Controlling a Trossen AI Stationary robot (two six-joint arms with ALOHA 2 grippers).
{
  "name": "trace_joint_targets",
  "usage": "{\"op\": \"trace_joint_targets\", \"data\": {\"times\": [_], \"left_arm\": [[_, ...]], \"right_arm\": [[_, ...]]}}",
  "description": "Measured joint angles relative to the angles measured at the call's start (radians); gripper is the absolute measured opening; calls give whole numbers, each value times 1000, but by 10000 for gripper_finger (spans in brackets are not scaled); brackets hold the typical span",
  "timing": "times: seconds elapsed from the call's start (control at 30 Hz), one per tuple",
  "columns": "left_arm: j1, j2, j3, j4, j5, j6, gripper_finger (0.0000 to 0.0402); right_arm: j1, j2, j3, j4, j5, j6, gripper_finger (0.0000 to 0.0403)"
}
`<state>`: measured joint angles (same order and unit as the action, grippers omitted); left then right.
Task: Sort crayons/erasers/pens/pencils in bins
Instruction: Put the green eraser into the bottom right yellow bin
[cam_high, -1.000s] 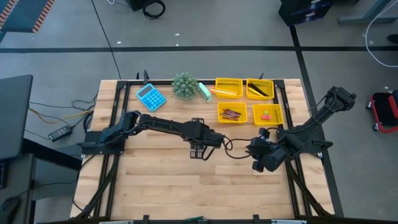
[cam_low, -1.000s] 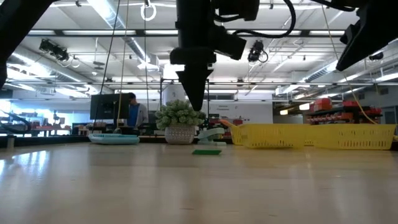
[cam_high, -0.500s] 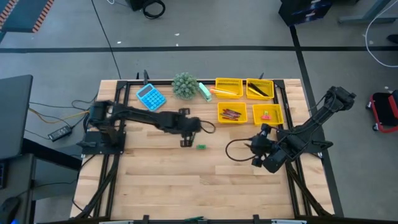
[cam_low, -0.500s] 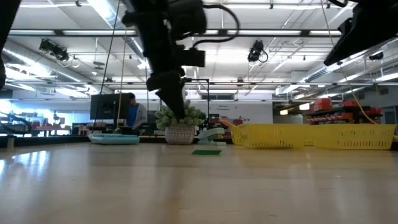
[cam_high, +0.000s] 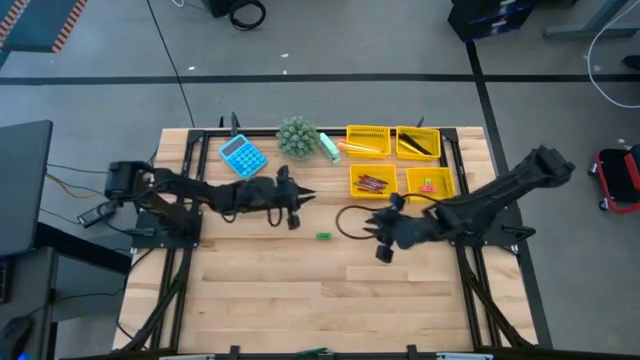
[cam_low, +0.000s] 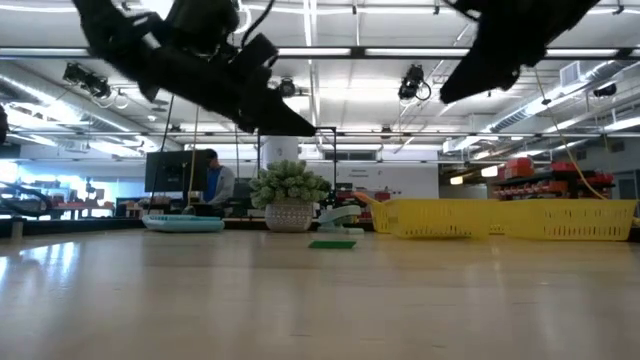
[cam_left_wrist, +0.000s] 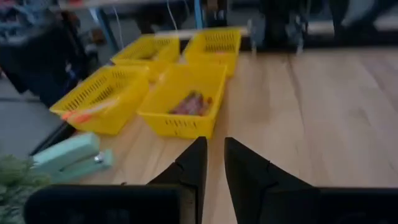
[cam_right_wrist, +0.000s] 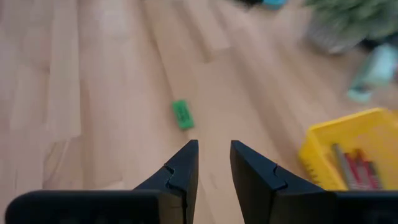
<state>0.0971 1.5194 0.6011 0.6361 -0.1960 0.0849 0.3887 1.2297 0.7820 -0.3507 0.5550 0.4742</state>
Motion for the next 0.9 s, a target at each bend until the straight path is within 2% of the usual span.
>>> {"op": "trace_joint_targets", "data": {"times": [0.13, 0.23, 0.3, 0.43, 0.6, 0.77, 0.9], "left_arm": [[90, -10, -145, 338, 92, -17, 54], [148, -10, -243, 588, 205, -25, 43], [183, -10, -283, 666, 248, -20, 36], [242, -13, -308, 689, 331, -20, 25], [254, -13, -309, 658, 434, 9, 21], [252, -13, -309, 616, 478, 61, 27], [253, -12, -309, 545, 481, 84, 27]], "right_arm": [[-94, 111, 59, 2, -127, -23, 99], [-135, 204, 134, -1, -157, -76, 99], [-157, 274, 203, 4, -172, -130, 99], [-197, 429, 352, -20, -236, -217, 104], [-232, 603, 500, -135, -297, -261, 128], [-258, 691, 561, -177, -365, -217, 157], [-262, 738, 574, -172, -389, -203, 165]]}}
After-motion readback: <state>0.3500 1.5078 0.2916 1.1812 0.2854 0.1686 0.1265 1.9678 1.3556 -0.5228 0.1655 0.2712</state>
